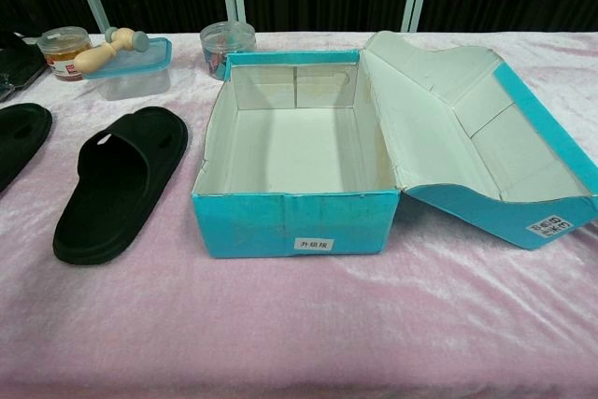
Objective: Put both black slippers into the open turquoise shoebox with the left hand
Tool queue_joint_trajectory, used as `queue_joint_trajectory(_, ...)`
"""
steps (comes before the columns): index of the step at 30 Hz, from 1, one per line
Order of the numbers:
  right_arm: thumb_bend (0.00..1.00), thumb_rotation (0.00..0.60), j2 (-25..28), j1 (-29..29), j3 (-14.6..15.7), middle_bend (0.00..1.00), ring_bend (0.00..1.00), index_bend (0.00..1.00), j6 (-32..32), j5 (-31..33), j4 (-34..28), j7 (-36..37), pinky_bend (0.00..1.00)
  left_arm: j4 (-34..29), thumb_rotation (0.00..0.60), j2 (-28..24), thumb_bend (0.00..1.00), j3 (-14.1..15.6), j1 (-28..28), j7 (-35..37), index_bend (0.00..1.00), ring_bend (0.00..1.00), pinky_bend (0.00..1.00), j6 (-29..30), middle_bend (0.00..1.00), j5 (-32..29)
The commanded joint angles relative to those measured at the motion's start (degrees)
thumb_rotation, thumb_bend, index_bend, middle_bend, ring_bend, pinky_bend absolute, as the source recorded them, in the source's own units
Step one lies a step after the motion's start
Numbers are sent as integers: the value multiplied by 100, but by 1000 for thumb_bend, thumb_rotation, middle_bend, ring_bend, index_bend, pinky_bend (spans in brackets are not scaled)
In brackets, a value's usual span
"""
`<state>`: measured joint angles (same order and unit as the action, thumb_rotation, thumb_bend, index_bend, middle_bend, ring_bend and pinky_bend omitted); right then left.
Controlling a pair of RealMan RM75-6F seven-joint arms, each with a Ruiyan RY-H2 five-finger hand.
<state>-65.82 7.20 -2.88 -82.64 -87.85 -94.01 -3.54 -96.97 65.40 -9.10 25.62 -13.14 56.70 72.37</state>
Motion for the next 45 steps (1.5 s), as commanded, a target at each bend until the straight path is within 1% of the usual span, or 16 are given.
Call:
queue_joint_trajectory(1,175,600,-2,-7,3,77,0,0,1,15,8,12,73,-37,600,48,0,-71,217,-167,14,92,0,-237,129,-312)
queue_joint_trajectory(7,176,600,-6,30,8,77,0,0,104,59,13,-11,73,-1,600,126,0,-120,638,-275,12,92,0,-804,130,-890)
queue_joint_trajectory(11,175,600,-13,54,12,76,0,0,145,55,18,1,73,98,600,211,0,-151,974,-447,2,92,0,-1148,128,-1390)
queue_joint_trajectory(16,175,600,-57,32,3,77,0,0,135,120,67,44,73,417,600,469,0,-161,1463,-731,0,92,0,-1471,127,-2073)
queue_joint_trajectory(20,175,600,-91,24,3,77,0,0,167,187,117,55,73,666,600,651,0,-104,1765,-842,0,92,0,-1690,129,-2504)
queue_joint_trajectory(23,175,600,-114,16,-4,77,0,0,178,233,149,64,73,965,600,848,0,-49,2009,-872,1,92,0,-1883,131,-2864)
queue_joint_trajectory(28,175,600,-148,17,-35,77,0,0,192,304,203,83,73,1393,600,1142,0,33,2312,-856,7,92,0,-2033,132,-3271)
queue_joint_trajectory(32,175,600,-173,23,-47,77,0,0,219,345,239,97,73,1620,600,1311,0,79,2474,-823,19,94,0,-2115,142,-3446)
queue_joint_trajectory(35,175,600,-190,20,-55,76,0,0,224,372,263,103,73,1781,600,1440,0,94,2584,-775,54,153,32,-2186,192,-3520)
queue_joint_trajectory(40,175,600,-202,-5,-64,77,0,0,191,400,290,117,73,1989,600,1614,0,77,2689,-591,141,313,167,-2298,343,-3580)
queue_joint_trajectory(43,175,600,-207,-26,-70,76,0,0,167,420,307,144,73,2062,600,1667,0,43,2698,-414,244,414,288,-2385,445,-3565)
queue_joint_trajectory(45,175,600,-214,-39,-72,76,0,0,160,438,326,166,73,2094,600,1718,0,-34,2634,-209,300,472,335,-2338,505,-3461)
